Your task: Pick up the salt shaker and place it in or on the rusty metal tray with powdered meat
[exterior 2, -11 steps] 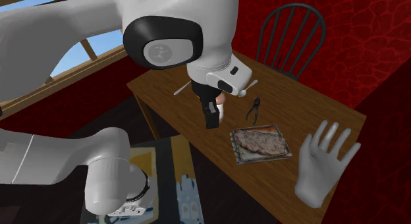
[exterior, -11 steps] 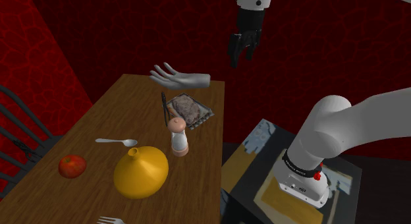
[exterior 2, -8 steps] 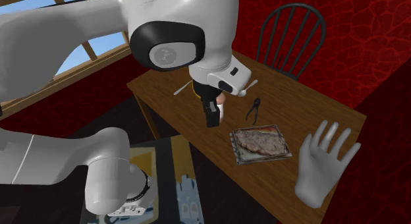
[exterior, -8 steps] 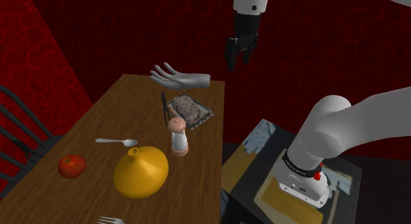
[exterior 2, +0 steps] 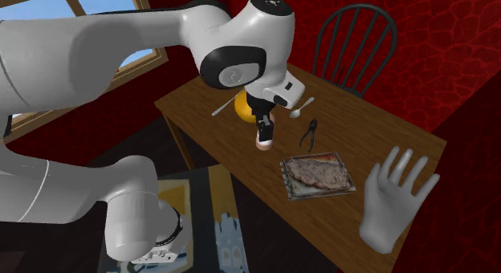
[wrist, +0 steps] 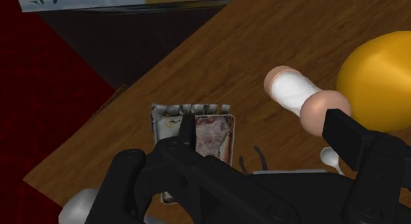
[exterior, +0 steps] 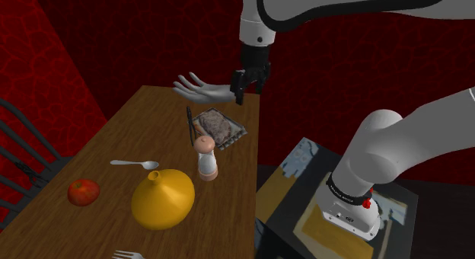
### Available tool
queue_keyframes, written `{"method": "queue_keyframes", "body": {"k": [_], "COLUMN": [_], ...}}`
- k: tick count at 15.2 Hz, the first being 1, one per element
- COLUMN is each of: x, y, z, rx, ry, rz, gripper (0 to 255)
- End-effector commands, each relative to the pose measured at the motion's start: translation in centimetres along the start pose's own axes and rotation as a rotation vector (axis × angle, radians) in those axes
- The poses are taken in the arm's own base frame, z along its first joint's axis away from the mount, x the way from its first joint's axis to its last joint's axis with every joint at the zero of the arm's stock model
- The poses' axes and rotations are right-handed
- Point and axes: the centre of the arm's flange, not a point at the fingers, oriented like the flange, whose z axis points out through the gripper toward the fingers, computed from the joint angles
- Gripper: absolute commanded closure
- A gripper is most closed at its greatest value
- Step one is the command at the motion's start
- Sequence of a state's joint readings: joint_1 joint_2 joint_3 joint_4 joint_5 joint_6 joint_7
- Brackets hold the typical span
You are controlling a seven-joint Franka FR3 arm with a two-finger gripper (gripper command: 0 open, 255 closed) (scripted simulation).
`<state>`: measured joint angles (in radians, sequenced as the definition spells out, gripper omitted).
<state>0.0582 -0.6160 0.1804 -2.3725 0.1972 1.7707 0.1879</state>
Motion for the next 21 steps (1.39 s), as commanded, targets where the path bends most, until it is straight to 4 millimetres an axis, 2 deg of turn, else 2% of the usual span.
{"method": "queue_keyframes", "body": {"k": [1, 12, 13, 20, 21], "x": [0.8, 5.5, 5.5, 5.5, 5.5], "y": [-1.8, -11.3, -11.3, -11.6, -11.6], "z": [2.1, 11.2, 11.3, 15.3, 15.3], "rx": [0.011, 0.064, 0.064, 0.064, 0.064], "ry": [0.000, -0.009, -0.009, -0.009, -0.009], "rz": [-0.002, -0.016, -0.016, -0.016, -0.016], "gripper": [0, 0, 0, 0, 0]}}
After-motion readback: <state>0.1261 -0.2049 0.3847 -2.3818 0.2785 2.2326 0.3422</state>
